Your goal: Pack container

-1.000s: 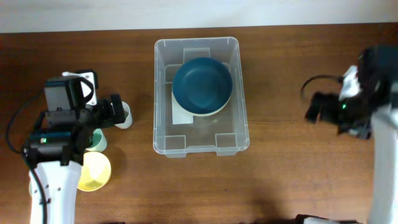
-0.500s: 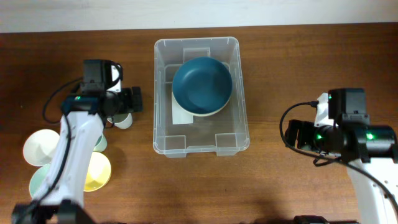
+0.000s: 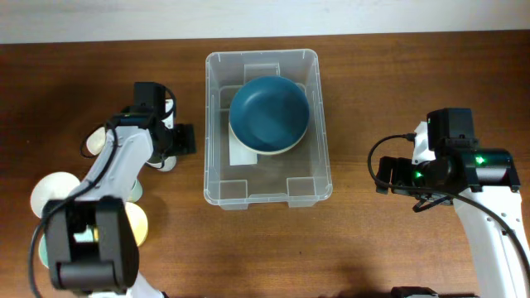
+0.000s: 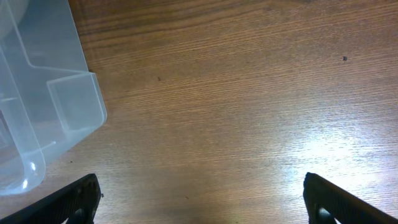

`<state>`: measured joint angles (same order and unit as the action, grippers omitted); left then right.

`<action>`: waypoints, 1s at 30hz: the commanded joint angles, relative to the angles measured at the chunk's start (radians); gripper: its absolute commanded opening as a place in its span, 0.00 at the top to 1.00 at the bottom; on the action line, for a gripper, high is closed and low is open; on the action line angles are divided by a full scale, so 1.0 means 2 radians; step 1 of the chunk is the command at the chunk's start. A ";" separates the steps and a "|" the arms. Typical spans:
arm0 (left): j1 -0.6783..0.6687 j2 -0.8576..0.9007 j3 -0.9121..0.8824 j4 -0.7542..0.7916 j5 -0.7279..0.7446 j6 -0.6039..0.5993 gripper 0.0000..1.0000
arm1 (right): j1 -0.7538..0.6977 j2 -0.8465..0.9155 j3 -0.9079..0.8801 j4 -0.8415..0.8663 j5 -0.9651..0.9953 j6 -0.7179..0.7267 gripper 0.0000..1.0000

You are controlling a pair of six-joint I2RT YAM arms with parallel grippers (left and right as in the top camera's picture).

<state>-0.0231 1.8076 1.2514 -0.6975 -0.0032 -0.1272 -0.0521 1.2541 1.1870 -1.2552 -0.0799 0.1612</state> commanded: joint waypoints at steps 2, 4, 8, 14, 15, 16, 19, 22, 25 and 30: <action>0.000 0.026 0.006 0.003 0.008 -0.002 0.39 | 0.004 0.001 -0.002 -0.002 0.005 0.002 0.01; -0.001 0.026 0.006 0.004 0.008 -0.002 0.52 | 0.004 0.001 -0.002 -0.003 0.005 0.002 0.02; -0.002 0.025 0.014 0.004 0.008 -0.002 0.83 | 0.004 0.001 -0.002 -0.004 0.005 0.002 0.02; -0.007 0.022 0.042 -0.009 0.010 -0.002 0.99 | 0.004 0.001 -0.002 -0.005 0.005 0.002 0.02; -0.010 0.020 0.051 -0.015 0.010 -0.002 0.99 | 0.004 0.001 -0.002 -0.005 0.005 0.002 0.02; -0.012 0.019 0.060 -0.022 0.009 -0.002 0.99 | 0.004 0.001 -0.002 -0.005 0.005 0.002 0.02; -0.023 0.009 0.101 -0.063 0.009 -0.002 1.00 | 0.004 0.001 -0.002 -0.006 0.008 0.002 0.05; -0.037 -0.013 0.152 -0.112 0.009 -0.002 0.99 | 0.002 0.001 -0.002 -0.006 0.021 0.003 0.05; -0.058 -0.047 0.215 -0.155 0.009 -0.002 0.99 | 0.002 0.001 -0.002 -0.001 0.033 0.010 0.05; -0.114 -0.093 0.263 -0.177 0.009 -0.034 0.99 | 0.002 0.001 -0.002 0.000 0.033 0.010 0.05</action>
<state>-0.1749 1.7184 1.7111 -1.0378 0.0032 -0.1402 -0.0521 1.2545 1.1870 -1.2583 -0.0380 0.1665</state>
